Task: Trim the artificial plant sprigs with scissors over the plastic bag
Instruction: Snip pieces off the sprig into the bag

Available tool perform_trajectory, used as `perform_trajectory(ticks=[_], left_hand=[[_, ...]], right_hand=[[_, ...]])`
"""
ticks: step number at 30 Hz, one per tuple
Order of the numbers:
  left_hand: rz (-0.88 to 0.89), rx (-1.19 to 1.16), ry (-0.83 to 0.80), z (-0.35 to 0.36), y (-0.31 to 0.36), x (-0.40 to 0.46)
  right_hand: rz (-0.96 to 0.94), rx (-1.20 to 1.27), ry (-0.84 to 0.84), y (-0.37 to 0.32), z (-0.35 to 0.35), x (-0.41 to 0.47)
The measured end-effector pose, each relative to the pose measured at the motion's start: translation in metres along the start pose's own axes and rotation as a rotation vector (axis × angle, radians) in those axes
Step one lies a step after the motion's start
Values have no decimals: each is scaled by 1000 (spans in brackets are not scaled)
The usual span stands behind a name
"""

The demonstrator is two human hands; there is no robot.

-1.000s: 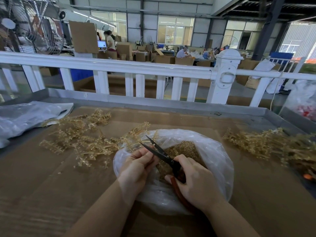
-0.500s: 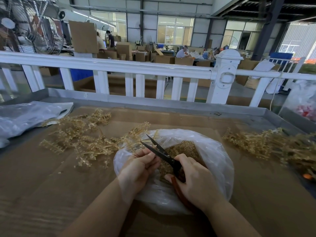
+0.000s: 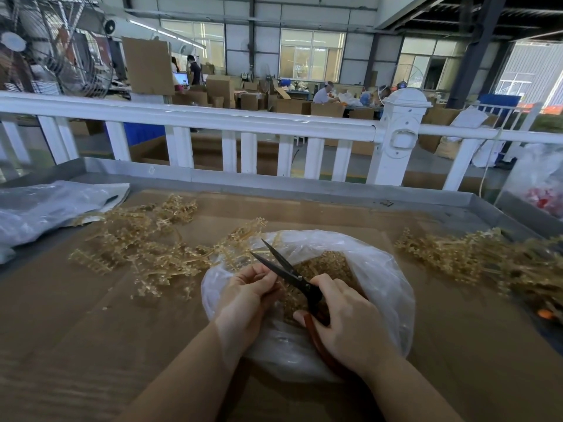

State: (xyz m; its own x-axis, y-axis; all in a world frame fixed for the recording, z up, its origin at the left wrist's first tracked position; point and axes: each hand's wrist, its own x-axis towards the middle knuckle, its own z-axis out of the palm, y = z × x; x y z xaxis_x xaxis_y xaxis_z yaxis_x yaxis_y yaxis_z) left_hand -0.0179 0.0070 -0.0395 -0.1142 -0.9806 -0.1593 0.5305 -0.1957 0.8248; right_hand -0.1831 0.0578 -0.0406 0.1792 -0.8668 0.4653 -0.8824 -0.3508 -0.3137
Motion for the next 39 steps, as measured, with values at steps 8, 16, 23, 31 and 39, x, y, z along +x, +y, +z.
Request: perform_trajectory(ticks=[8, 16, 23, 31, 39], left_hand=[[23, 0, -10, 0, -1, 0], [-11, 56, -36, -1, 0, 0], [-29, 61, -44, -1, 2, 0], [41, 35, -63, 1, -2, -1], [94, 8, 76, 3, -4, 1]], right_hand=[[2, 15, -19, 1, -1, 0], [-7, 82, -36, 1, -2, 1], [-10, 113, -16, 0, -2, 0], [-2, 141, 18, -3, -4, -1], [29, 139, 114, -2, -3, -3]])
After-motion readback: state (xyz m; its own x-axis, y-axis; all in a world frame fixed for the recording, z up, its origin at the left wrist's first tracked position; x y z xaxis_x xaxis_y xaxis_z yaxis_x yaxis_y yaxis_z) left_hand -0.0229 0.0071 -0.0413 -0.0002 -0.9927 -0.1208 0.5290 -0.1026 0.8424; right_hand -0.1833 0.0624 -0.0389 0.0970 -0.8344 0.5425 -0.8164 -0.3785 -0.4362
